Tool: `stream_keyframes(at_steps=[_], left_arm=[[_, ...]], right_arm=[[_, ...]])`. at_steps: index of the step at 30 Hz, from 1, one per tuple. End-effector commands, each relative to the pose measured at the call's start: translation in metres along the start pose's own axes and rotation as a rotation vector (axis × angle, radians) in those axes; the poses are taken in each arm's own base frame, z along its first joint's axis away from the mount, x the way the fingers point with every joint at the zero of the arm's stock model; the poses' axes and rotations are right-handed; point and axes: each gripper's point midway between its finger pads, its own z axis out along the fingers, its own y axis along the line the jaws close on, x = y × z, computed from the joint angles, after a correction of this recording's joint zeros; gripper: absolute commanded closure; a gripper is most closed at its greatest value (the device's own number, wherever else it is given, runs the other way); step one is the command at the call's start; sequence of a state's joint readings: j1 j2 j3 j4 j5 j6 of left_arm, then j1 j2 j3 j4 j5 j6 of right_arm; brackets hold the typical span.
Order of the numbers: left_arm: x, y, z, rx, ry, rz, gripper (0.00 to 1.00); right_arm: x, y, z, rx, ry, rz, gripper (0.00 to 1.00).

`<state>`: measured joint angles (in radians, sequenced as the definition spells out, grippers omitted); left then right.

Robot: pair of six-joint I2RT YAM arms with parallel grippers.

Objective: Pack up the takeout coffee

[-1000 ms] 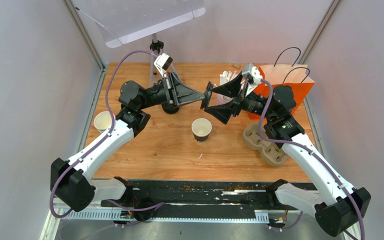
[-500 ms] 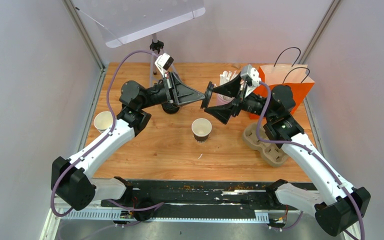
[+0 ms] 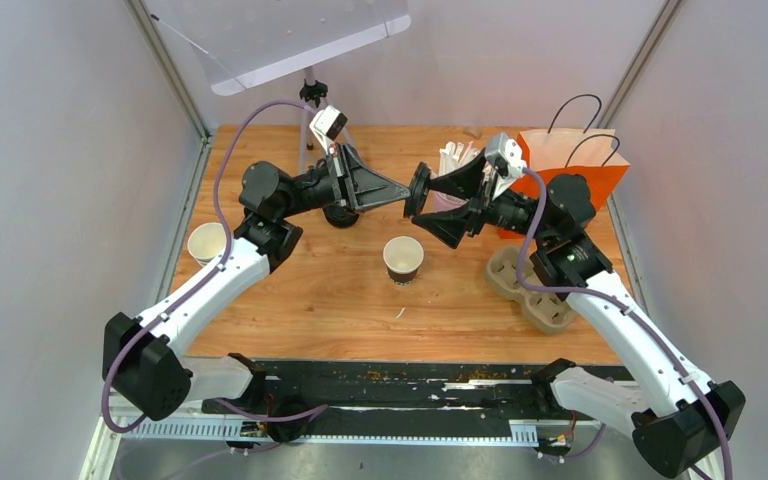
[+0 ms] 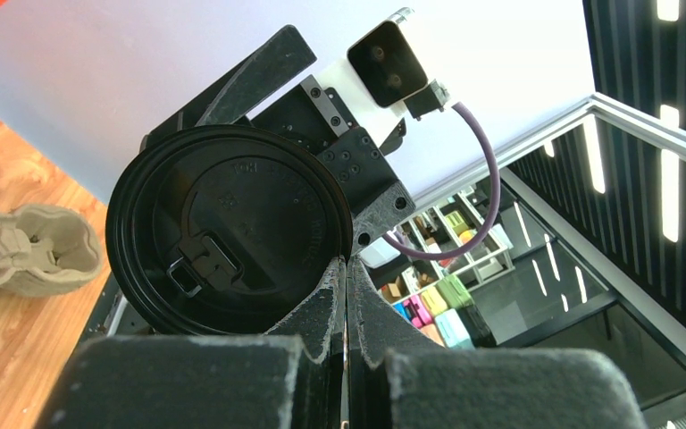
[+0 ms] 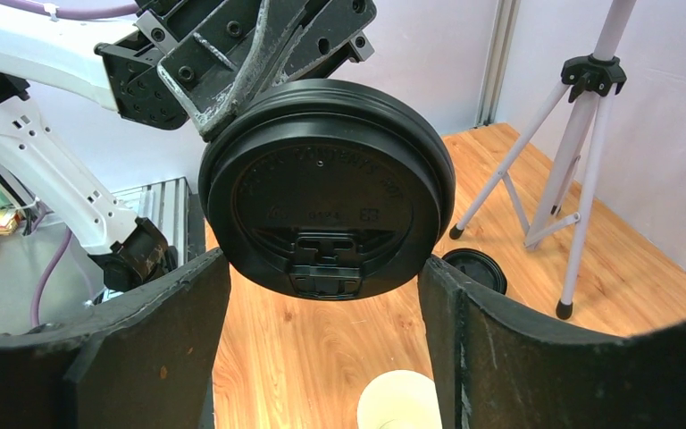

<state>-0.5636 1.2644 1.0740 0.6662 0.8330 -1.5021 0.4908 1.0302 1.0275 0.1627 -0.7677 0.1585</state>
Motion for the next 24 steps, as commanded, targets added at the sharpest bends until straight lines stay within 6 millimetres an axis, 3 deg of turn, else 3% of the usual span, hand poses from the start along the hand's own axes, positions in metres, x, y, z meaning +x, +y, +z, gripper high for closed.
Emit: stream_keyframes(at_steps=[1,10,15,20,22,24], left_arm=[[0.003,-0.006,0.001,0.02,0.012,0.019,1.0],[0.002,-0.002,0.001,0.002,0.0,0.015,0.91],[0.003,0.001,0.0,-0.011,0.0,0.015,0.91],[0.005,0.004,-0.002,-0.021,0.001,0.015,0.83],[0.007,0.005,-0.003,-0.025,0.002,0.015,0.84],[0.008,0.007,-0.004,-0.03,0.005,0.02,0.92]], right_arm=[[-0.004,0.004,-0.003,0.001,-0.009,-0.029,0.27],[0.001,0.002,-0.006,0.027,0.002,-0.001,0.4],[0.001,0.002,-0.008,0.041,-0.001,0.006,0.41],[0.004,-0.001,-0.01,0.074,0.007,0.02,0.41],[0.006,-0.003,-0.012,0.091,0.007,0.023,0.41],[0.006,-0.004,-0.012,0.096,0.006,0.028,0.41]])
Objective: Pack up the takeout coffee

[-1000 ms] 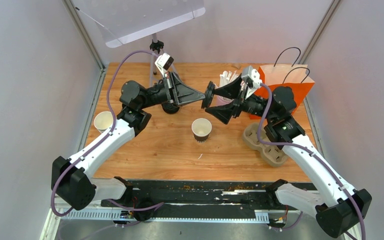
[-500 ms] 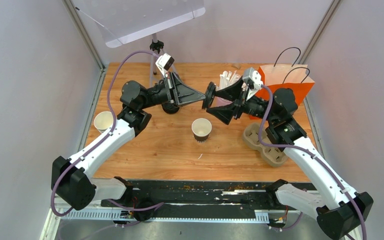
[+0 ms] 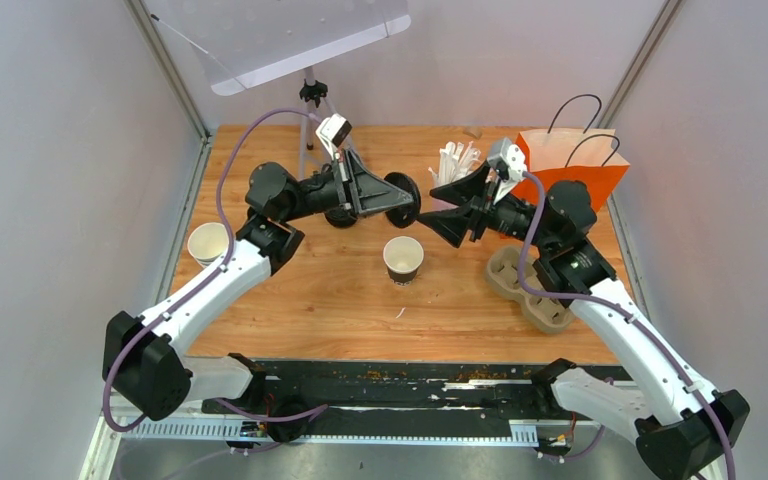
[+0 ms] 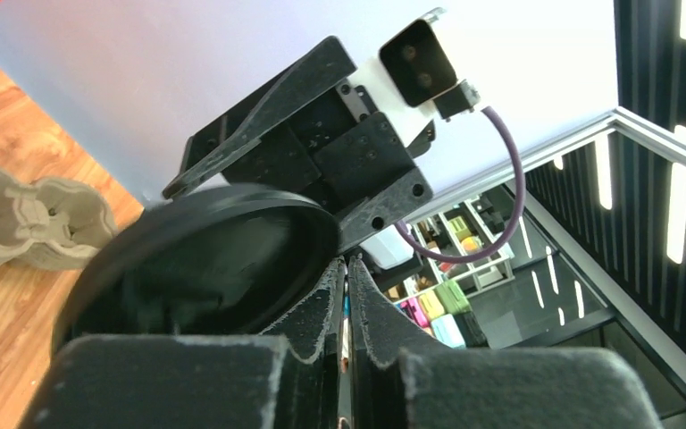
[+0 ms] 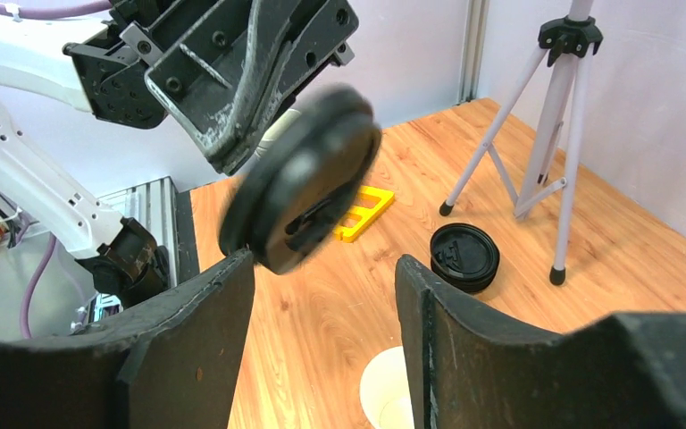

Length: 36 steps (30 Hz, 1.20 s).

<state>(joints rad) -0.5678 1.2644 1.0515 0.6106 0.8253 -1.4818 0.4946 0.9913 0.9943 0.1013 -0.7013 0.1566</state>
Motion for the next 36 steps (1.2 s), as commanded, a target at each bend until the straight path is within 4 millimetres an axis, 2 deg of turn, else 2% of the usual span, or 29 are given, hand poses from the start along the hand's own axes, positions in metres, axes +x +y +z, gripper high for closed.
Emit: stream_keyframes(at_steps=[1,2,6,9,11,14,15,16,18,20,23,29,36], left_arm=[[0.005,-0.008,-0.004,0.015,0.003,0.059,0.97],[0.006,-0.006,-0.005,0.011,0.005,0.062,1.0],[0.01,0.007,-0.008,-0.03,0.001,0.064,1.0],[0.011,0.027,-0.011,-0.111,0.005,0.087,1.0],[0.01,0.054,-0.017,-0.248,0.002,0.12,1.0],[0.01,0.106,-0.048,-0.583,0.013,0.186,0.86],[0.007,0.119,-0.063,-0.714,0.015,0.212,0.81],[0.013,0.138,-0.089,-0.879,0.043,0.196,0.78],[0.018,0.163,-0.127,-1.104,0.086,0.207,0.73],[0.028,0.178,-0.154,-1.238,0.146,0.206,0.71],[0.051,0.195,-0.179,-1.323,0.221,0.16,0.68],[0.102,0.236,-0.224,-1.458,0.325,0.024,0.67],[0.137,0.274,-0.245,-1.51,0.399,-0.05,0.64]], right_arm=[[-0.006,0.001,-0.004,0.026,-0.022,-0.004,0.41],[-0.006,0.001,-0.004,0.023,-0.02,-0.002,0.41],[-0.002,0.003,-0.003,0.017,-0.008,0.018,0.41],[0.003,-0.001,-0.004,0.047,0.006,0.044,0.41],[0.008,-0.007,-0.008,0.099,0.02,0.066,0.41],[0.02,-0.015,-0.016,0.174,0.071,0.105,0.4],[0.023,-0.016,-0.018,0.19,0.084,0.115,0.4],[0.024,-0.016,-0.021,0.206,0.092,0.128,0.39],[0.027,-0.015,-0.027,0.232,0.105,0.149,0.39],[0.028,-0.011,-0.034,0.245,0.111,0.16,0.39],[0.029,-0.008,-0.046,0.282,0.123,0.176,0.39],[0.023,-0.001,-0.061,0.317,0.121,0.183,0.39],[0.014,0.0,-0.066,0.334,0.1,0.149,0.38]])
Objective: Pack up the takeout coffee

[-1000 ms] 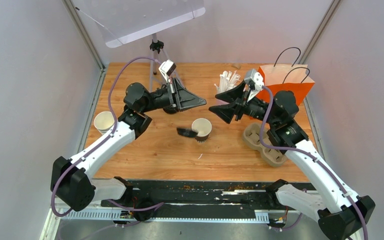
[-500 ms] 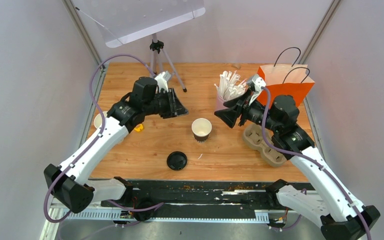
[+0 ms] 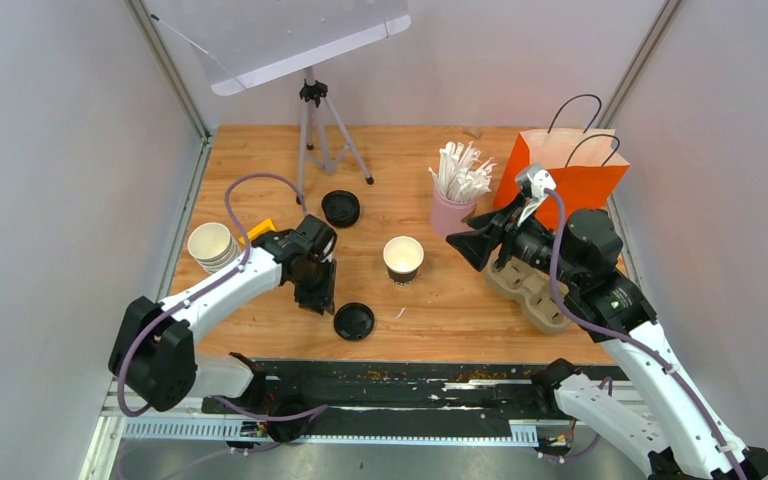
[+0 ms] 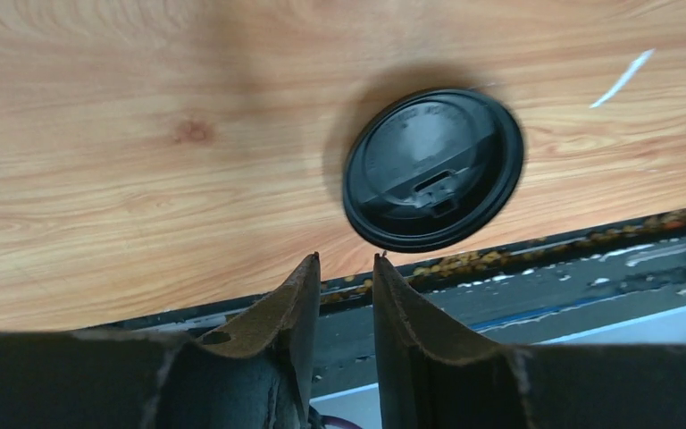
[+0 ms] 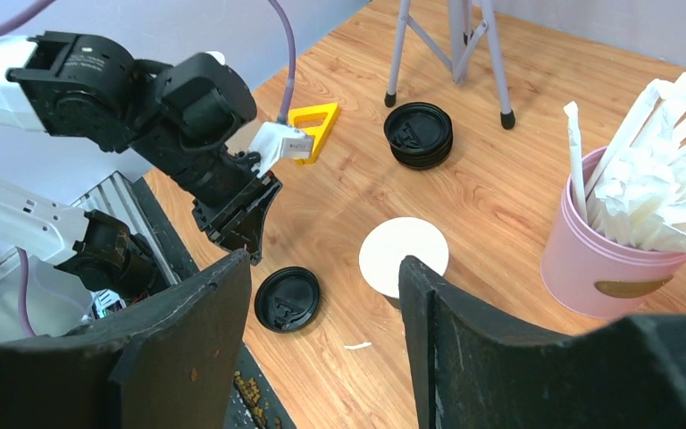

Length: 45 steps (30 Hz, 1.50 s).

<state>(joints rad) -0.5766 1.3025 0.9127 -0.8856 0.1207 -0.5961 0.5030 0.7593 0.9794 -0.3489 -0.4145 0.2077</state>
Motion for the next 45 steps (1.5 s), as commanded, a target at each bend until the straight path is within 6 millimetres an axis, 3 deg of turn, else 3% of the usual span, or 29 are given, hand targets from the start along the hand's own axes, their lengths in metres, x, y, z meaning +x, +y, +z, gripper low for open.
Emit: stream_keyframes(at_steps=[1,17,20,22,27,32,34,37,42,45], left_arm=[[0.001,0.002,0.019,0.005,-0.008,0.025,0.63],[0.012,0.0,0.068,0.028,0.055,0.051,0.6],[0.011,0.003,0.07,0.008,0.063,0.062,0.68],[0.008,0.004,0.067,-0.005,0.055,0.07,0.81],[-0.008,-0.007,0.046,0.011,0.017,0.087,1.0],[-0.028,-0.036,0.011,0.116,-0.041,0.079,1.0],[-0.037,-0.051,-0.007,0.191,-0.072,0.063,1.0],[-0.048,-0.076,-0.037,0.352,-0.108,0.002,1.0],[-0.055,-0.119,-0.082,0.612,-0.095,-0.103,1.0],[-0.052,-0.144,-0.107,0.772,-0.047,-0.131,1.0]], right_arm=[[-0.017,0.002,-0.005,0.019,-0.043,-0.021,0.38],[-0.013,-0.002,0.004,0.007,-0.029,-0.043,0.35],[-0.012,-0.003,0.006,0.007,-0.024,-0.045,0.35],[-0.011,-0.002,0.007,0.006,-0.016,-0.033,0.35],[0.001,-0.001,0.009,-0.006,0.014,0.036,0.33],[0.011,0.001,0.01,-0.015,0.038,0.076,0.28],[0.013,0.014,0.01,-0.098,0.053,0.083,0.22],[0.009,0.041,0.003,-0.265,0.007,-0.005,0.1],[-0.015,0.041,-0.005,-0.253,-0.118,-0.181,0.02],[-0.014,0.044,0.0,-0.301,-0.104,-0.234,0.0]])
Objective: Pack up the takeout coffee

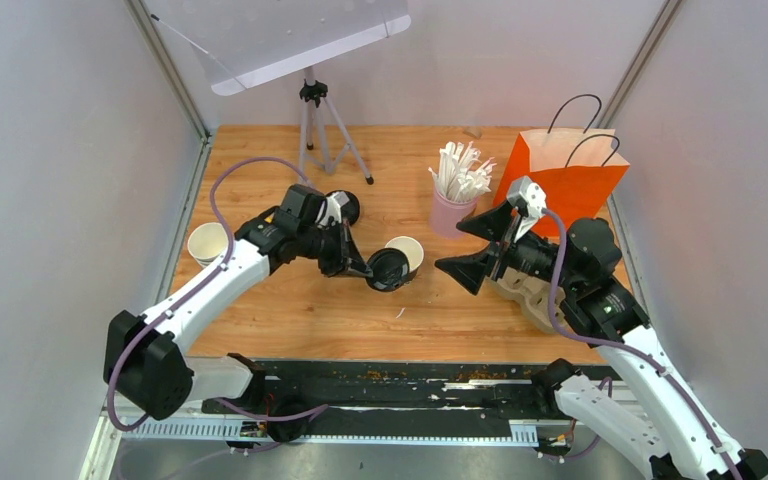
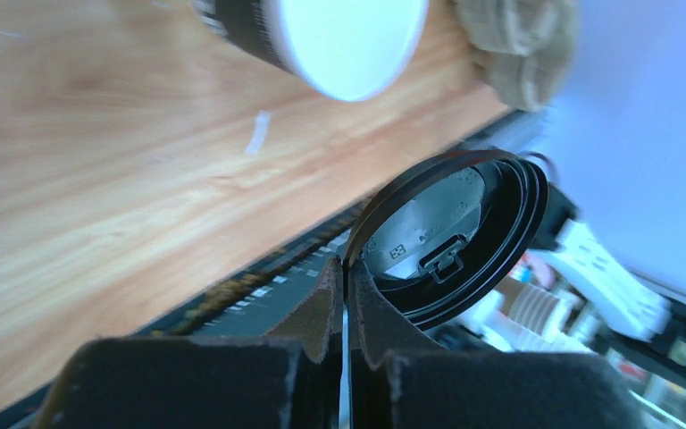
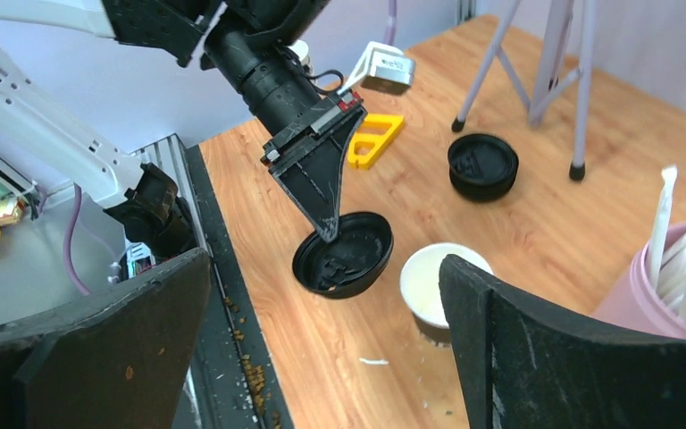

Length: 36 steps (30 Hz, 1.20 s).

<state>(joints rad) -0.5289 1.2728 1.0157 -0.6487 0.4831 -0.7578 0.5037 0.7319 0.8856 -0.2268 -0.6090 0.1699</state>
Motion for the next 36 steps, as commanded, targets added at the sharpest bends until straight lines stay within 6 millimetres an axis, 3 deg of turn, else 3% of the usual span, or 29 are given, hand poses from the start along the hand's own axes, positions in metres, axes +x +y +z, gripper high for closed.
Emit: stream_keyframes(at_steps=[1,8,15,22,36], left_arm=[[0.0,-0.079,-0.028,0.344,0.056,-0.091,1.0],[-0.031,-0.167,-0.087,0.825,0.016,-0.246,1.0],[-0.031,-0.215,-0.117,0.987,0.089,-0.212,1.0],[-0.015,-0.235,-0.117,1.02,0.161,-0.17,1.0],[-0.007,-0.228,-0.102,0.977,0.199,-0.181,1.0]], right_arm=[[-0.029,0.015,0.005,-0.11,-0.088,-0.185,0.0],[-0.049,0.012,0.007,-0.102,-0.204,-0.323,0.0],[-0.073,0.016,0.015,-0.145,-0.284,-0.431,0.0],[-0.097,0.015,0.025,-0.147,-0.33,-0.494,0.0],[-0.107,0.031,0.022,-0.2,-0.341,-0.595,0.0]])
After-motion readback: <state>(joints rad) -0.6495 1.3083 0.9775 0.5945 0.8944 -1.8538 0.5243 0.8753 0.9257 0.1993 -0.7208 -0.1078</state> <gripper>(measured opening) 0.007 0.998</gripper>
